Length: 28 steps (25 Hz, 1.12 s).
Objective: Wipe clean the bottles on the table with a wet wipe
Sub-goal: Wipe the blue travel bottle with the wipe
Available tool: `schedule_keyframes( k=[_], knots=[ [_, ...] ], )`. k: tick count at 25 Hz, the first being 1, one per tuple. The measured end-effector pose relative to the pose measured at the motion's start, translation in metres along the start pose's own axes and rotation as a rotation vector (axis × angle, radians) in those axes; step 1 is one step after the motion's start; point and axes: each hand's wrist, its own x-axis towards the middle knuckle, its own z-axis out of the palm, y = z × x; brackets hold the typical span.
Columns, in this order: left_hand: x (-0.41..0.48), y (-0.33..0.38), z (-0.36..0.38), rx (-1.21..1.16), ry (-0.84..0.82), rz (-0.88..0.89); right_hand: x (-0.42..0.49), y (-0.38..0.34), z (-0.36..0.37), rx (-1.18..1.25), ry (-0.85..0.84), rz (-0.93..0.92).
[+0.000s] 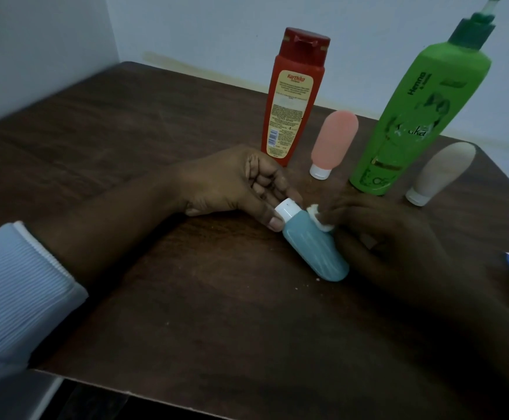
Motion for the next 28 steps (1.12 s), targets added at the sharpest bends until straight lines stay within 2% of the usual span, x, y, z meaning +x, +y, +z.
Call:
schedule_keyframes(
  k=[5, 9, 14, 20, 23, 27, 28],
  knots=[
    [-0.002, -0.002, 0.000, -0.013, -0.010, 0.033, 0.003, -0.007, 0.007, -0.146, -0.082, -0.216],
    [0.000, -0.003, 0.001, 0.006, 0.010, 0.039, 0.006, 0.009, 0.004, -0.118, -0.062, -0.036],
    [-0.001, -0.002, 0.000, 0.012, -0.001, 0.036, 0.002, -0.003, 0.004, -0.169, -0.099, -0.255],
    [0.000, -0.002, 0.002, 0.002, 0.015, 0.037, 0.003, 0.012, 0.000, -0.175, -0.079, -0.123],
    [0.000, -0.001, 0.001, -0.007, 0.008, 0.038, 0.002, -0.003, 0.000, -0.141, -0.061, -0.204],
    [0.000, -0.003, 0.004, -0.012, 0.022, 0.046, 0.005, -0.011, 0.005, -0.164, -0.142, -0.405],
    [0.000, -0.002, 0.005, -0.009, 0.023, 0.050, 0.006, -0.006, 0.004, -0.169, -0.129, -0.393]
  ],
)
